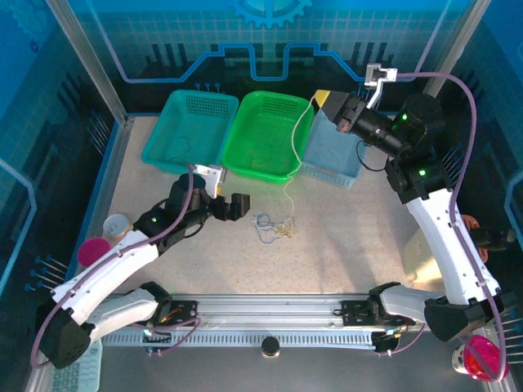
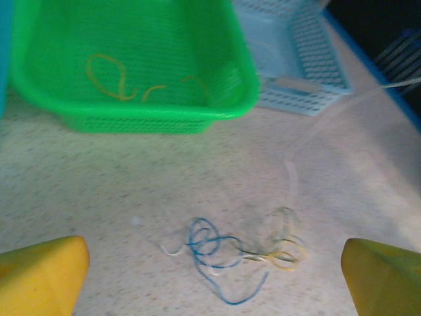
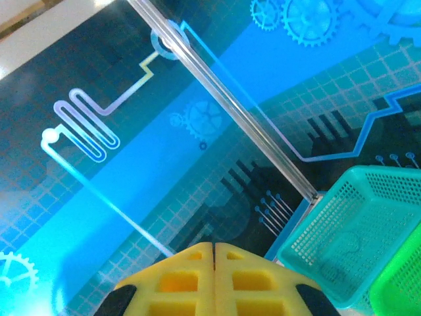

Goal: Untangle the cables

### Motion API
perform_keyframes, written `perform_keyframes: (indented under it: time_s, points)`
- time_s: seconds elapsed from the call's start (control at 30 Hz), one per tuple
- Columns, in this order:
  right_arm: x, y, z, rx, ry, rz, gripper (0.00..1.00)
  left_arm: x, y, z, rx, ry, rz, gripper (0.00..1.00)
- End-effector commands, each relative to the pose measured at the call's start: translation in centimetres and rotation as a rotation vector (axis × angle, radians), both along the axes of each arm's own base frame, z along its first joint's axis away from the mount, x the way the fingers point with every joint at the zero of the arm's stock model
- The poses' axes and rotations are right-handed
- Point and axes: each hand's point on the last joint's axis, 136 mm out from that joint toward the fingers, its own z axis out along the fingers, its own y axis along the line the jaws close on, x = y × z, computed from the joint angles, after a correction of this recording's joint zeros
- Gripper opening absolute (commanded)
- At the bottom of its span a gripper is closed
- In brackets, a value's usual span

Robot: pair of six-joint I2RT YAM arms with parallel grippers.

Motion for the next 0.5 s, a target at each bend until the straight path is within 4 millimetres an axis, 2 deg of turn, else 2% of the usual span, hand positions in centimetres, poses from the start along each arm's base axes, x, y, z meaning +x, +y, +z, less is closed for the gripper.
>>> perform_keyframes:
  time_s: [0.0,0.17,0.37,0.47]
  points:
    - [-2.8,1.1,1.8,-0.018,-0.102,0.077,0.0,-1.3,-3.4,6.6,-0.161,-0.134,-0.196,0.99]
    - [-4.2,2.5,2.0,-0.051,-0.127,0.129,0.0,-1.3,-6.1,12.0,-0.271,-0.181,-0.323,0.99]
    - [-4.8,3.4,1.0,-0.072,-0.117,0.159,0.0,-0.4,-7.8,19.0,-0.365,-0.29,-0.382,0.99]
    - [-5.1,4.0,0.5,-0.078,-0.114,0.176,0.0,-0.2,-8.8,21.2,-0.404,-0.307,-0.429,0.98]
